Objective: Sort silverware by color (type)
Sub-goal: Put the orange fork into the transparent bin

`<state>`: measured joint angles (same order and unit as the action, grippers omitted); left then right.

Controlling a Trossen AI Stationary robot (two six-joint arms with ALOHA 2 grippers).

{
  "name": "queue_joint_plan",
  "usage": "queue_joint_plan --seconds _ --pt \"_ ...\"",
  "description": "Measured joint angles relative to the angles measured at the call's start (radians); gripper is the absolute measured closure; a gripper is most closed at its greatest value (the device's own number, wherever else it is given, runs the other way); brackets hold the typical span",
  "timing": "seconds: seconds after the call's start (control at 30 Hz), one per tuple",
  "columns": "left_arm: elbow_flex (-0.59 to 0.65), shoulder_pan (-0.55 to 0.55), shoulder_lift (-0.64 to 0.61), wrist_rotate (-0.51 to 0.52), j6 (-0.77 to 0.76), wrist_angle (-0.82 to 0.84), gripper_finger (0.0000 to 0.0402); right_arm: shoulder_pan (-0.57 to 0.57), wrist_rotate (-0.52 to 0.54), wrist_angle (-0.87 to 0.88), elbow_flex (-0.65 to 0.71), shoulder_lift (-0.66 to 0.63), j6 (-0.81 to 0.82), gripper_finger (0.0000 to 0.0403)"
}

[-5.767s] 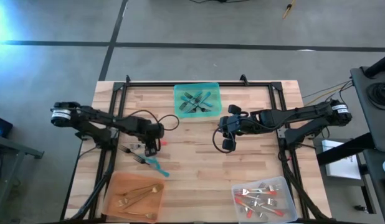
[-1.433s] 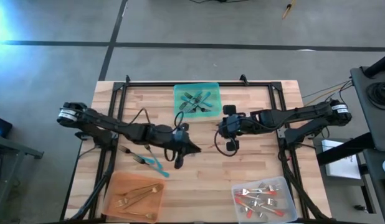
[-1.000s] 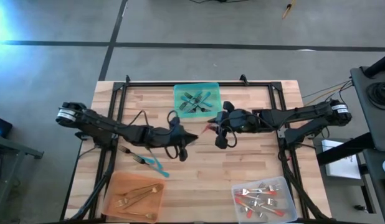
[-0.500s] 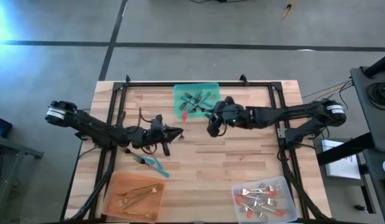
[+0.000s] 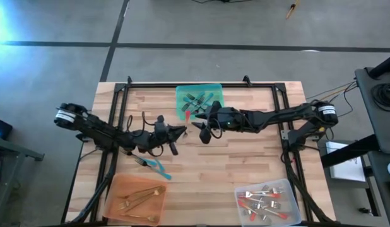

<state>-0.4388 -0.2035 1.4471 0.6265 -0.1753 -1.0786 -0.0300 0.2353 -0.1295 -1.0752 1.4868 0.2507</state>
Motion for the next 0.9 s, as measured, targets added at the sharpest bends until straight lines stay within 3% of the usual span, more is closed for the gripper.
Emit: queue_joint_plan --seconds 0.3,0.57,0.9 --pt "-0.007 0.006 -0.001 0.095 0.031 0.005 0.0401 0.034 0.032 -0.108 0.0 0.012 0.01 0.0223" --pt "-0.042 0.007 0.051 0.099 0.03 0.01 0.0401 0.041 0.132 -0.215 0.001 0.064 -0.01 0.0231" --pt "-0.048 0.007 0.065 0.095 0.036 0.015 0.0401 0.038 0.132 -0.256 0.001 0.088 -0.025 0.0239"
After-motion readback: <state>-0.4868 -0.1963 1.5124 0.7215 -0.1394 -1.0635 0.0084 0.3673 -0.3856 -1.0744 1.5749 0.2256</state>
